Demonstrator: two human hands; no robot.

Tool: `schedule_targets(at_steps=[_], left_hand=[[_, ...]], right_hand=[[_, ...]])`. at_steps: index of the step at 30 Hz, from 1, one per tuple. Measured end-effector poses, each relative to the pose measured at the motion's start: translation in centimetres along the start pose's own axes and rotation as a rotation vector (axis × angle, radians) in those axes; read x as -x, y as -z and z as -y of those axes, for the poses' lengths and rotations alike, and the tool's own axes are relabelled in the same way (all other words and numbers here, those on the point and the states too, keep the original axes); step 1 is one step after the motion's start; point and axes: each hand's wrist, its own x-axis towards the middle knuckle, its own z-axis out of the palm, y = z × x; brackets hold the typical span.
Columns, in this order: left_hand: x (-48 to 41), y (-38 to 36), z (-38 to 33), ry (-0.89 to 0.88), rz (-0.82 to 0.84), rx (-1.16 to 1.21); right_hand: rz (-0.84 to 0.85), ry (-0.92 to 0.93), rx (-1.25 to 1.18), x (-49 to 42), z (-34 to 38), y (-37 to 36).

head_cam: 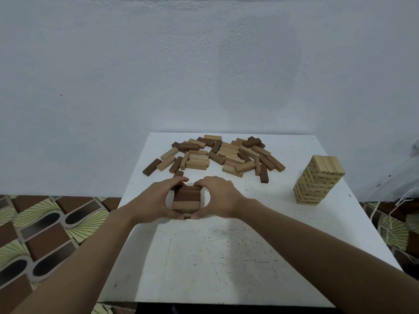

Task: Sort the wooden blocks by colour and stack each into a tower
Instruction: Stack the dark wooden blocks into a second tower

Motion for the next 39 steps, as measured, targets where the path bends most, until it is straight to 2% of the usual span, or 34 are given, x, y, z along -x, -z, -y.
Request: schedule_targets(at_steps=[15,31,36,39], left_hand=[[-0.6,0.0,0.0,-0.017,0.045,-0.002],[-1.1,-0.2,-0.6,-0.011,-0.007,-0.015],[-0.6,-0.3,-1.0,0.031,0.031,0.02],[1.0,-0.9,-0.8,0.106,0.037,0.2]], right_hand=[[0.01,0.013,0.001,-0.2,0.4,0.0],[0.009,-0.012,0.028,-0.5,0.6,-0.3],[0.001,-0.017,-0.104,0.2,0.7,-0.4],[0.043,-0.057,-0.302,1.5,0.4,-1.5]])
